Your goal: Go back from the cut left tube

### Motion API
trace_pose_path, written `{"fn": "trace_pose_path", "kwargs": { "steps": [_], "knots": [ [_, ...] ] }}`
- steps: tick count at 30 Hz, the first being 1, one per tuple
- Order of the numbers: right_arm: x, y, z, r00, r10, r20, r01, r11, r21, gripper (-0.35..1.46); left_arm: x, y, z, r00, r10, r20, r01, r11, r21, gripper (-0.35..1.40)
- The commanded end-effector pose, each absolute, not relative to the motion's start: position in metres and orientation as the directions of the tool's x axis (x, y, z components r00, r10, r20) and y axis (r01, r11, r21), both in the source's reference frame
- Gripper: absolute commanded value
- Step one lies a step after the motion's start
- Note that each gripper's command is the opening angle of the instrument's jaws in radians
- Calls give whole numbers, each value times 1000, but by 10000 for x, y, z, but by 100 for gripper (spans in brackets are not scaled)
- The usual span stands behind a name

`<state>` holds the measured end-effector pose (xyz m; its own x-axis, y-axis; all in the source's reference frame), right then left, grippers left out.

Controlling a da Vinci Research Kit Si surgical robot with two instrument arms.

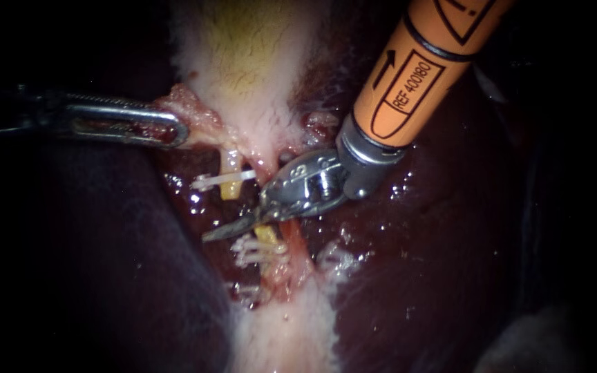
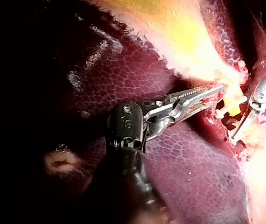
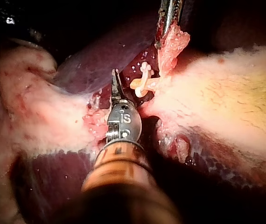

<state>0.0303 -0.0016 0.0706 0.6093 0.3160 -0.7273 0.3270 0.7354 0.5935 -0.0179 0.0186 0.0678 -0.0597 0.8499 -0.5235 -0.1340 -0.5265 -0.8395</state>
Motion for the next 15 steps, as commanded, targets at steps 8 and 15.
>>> {"fn": "trace_pose_path", "kwargs": {
  "steps": [8, 15],
  "knots": [
    [309, -30, 705, 621, 333, -710, 311, 727, 613, -1, -178, 186, 678, -60, 850, -524, -134, -527, -839, -35],
    [315, -34, 696, 620, 351, -702, 274, 741, 613, 83, -178, 186, 678, -60, 850, -524, -134, -527, -839, -35]
  ]
}}
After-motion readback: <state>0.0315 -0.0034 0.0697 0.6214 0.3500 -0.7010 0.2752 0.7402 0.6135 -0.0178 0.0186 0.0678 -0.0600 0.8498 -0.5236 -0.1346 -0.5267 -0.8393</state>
